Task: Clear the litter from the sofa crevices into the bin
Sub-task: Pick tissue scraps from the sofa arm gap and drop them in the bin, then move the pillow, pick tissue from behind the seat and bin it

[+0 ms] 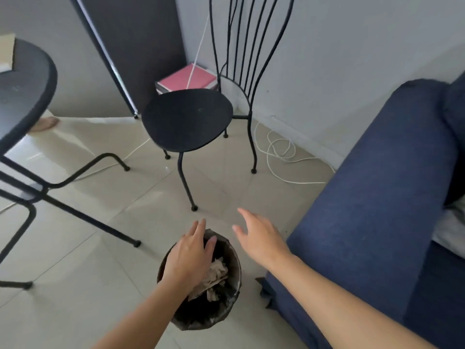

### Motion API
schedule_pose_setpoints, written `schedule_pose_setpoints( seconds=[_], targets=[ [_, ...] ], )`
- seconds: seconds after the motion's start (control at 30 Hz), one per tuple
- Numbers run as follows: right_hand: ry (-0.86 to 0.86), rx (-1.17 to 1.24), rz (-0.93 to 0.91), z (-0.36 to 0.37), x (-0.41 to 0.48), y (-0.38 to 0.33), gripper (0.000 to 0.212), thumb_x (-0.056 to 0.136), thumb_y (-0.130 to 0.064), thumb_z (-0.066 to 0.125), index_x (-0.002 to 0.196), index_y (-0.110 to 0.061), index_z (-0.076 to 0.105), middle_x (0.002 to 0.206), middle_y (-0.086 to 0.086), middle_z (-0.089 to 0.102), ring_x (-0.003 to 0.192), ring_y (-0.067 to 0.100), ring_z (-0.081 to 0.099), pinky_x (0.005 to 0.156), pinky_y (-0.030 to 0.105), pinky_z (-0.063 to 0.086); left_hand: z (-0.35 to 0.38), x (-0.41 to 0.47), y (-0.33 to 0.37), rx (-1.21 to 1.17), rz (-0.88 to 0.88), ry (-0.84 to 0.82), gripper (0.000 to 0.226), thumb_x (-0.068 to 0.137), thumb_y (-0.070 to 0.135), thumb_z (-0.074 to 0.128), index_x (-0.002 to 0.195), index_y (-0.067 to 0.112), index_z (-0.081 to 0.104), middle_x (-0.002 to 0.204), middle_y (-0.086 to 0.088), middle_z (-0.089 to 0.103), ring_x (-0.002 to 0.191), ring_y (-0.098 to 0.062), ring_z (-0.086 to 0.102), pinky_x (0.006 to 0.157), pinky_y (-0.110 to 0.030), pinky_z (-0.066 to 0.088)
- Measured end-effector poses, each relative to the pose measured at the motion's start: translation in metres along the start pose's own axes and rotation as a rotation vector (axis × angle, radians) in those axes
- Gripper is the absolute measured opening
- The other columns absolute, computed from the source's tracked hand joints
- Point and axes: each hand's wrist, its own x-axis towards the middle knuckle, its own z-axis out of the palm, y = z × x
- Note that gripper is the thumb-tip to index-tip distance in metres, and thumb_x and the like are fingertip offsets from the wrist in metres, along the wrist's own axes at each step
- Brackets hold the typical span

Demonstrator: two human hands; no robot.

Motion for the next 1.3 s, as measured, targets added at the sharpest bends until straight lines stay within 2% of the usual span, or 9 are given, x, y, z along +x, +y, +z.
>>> schedule_pose_setpoints(
  seconds=[0.27, 0.47, 0.67, 0.73, 0.87, 1.0, 1.1, 1.2, 1.3],
  targets=[
    [0.286, -0.123, 0.097, -0.146, -0.055, 0.102, 0.062, 0.098, -0.056, 0.032, 0.150, -0.023, 0.032, 0.152, 0.007, 0.041, 0.143, 0.025, 0.032, 0.115, 0.049, 0.030, -0.022, 0.020, 0.180, 0.080, 0.217, -0.010, 0.062, 0.098, 0.050, 0.035, 0.152, 0.022, 0.024, 0.159, -0.001, 0.026, 0.142, -0.022, 0.030, 0.110, -0.037, 0.031],
    [0.430, -0.039, 0.334, -0.242, -0.130, 0.212, 0.067, 0.095, -0.063, 0.034, 0.152, -0.028, 0.028, 0.156, 0.008, 0.034, 0.145, 0.026, 0.028, 0.115, 0.046, 0.031, -0.002, 0.010, 0.336, 0.066, 0.402, -0.053, 0.068, 0.094, 0.058, 0.036, 0.151, 0.022, 0.026, 0.156, 0.001, 0.031, 0.138, -0.022, 0.037, 0.106, -0.039, 0.036],
    [0.605, 0.018, 0.614, -0.306, -0.212, 0.337, 0.076, 0.091, -0.069, 0.036, 0.154, -0.031, 0.015, 0.163, 0.013, 0.013, 0.148, 0.032, 0.018, 0.116, 0.050, 0.028, 0.053, -0.014, 0.488, 0.015, 0.455, -0.188, 0.095, 0.083, 0.078, 0.036, 0.155, 0.024, 0.009, 0.161, 0.002, 0.019, 0.145, -0.020, 0.022, 0.111, -0.043, 0.030],
    [0.708, -0.002, 0.698, -0.318, -0.234, 0.376, 0.079, 0.088, -0.070, 0.040, 0.152, -0.028, 0.019, 0.158, 0.017, 0.020, 0.142, 0.034, 0.028, 0.111, 0.051, 0.035, 0.073, -0.020, 0.530, -0.026, 0.435, -0.248, 0.103, 0.078, 0.082, 0.039, 0.155, 0.022, 0.006, 0.162, 0.002, 0.016, 0.145, -0.021, 0.021, 0.111, -0.044, 0.029],
    [0.897, 0.003, 0.822, -0.339, -0.271, 0.445, 0.075, 0.081, -0.072, 0.052, 0.136, -0.023, 0.037, 0.128, 0.013, 0.043, 0.114, 0.033, 0.047, 0.089, 0.048, 0.046, 0.112, -0.024, 0.596, -0.138, 0.359, -0.337, 0.112, 0.073, 0.081, 0.050, 0.153, 0.016, 0.007, 0.159, -0.001, 0.022, 0.141, -0.025, 0.028, 0.104, -0.043, 0.033],
    [1.004, 0.308, 0.937, -0.351, -0.283, 0.504, 0.089, 0.070, -0.074, 0.063, 0.134, -0.023, 0.028, 0.134, 0.011, 0.035, 0.122, 0.035, 0.040, 0.092, 0.053, 0.045, 0.144, -0.009, 0.636, -0.276, 0.230, -0.380, 0.121, 0.058, 0.086, 0.060, 0.148, 0.016, 0.016, 0.151, -0.006, 0.034, 0.134, -0.028, 0.038, 0.100, -0.042, 0.037],
    [0.945, 0.642, 0.879, -0.357, -0.283, 0.538, 0.114, 0.062, -0.076, 0.069, 0.149, -0.028, 0.013, 0.150, 0.006, 0.029, 0.135, 0.031, 0.036, 0.100, 0.052, 0.044, 0.167, 0.002, 0.655, -0.333, 0.148, -0.399, 0.133, 0.053, 0.085, 0.065, 0.152, 0.022, 0.002, 0.155, -0.005, 0.030, 0.138, -0.029, 0.034, 0.106, -0.044, 0.033],
    [0.823, 0.879, 0.767, -0.361, -0.279, 0.560, 0.104, 0.067, -0.076, 0.066, 0.148, -0.026, 0.022, 0.142, -0.004, 0.046, 0.130, 0.025, 0.046, 0.099, 0.038, 0.043, 0.183, 0.010, 0.667, -0.379, 0.108, -0.381, 0.134, 0.055, 0.082, 0.068, 0.153, 0.024, -0.004, 0.156, -0.005, 0.028, 0.139, -0.030, 0.033, 0.108, -0.044, 0.031],
    [0.767, 0.897, 0.734, -0.363, -0.274, 0.569, 0.088, 0.075, -0.076, 0.058, 0.140, -0.024, 0.028, 0.126, -0.005, 0.052, 0.117, 0.023, 0.053, 0.092, 0.036, 0.044, 0.193, 0.010, 0.675, -0.377, 0.117, -0.324, 0.106, 0.072, 0.070, 0.066, 0.146, 0.016, 0.014, 0.134, -0.007, 0.044, 0.116, -0.028, 0.049, 0.088, -0.037, 0.041]
  ],
)
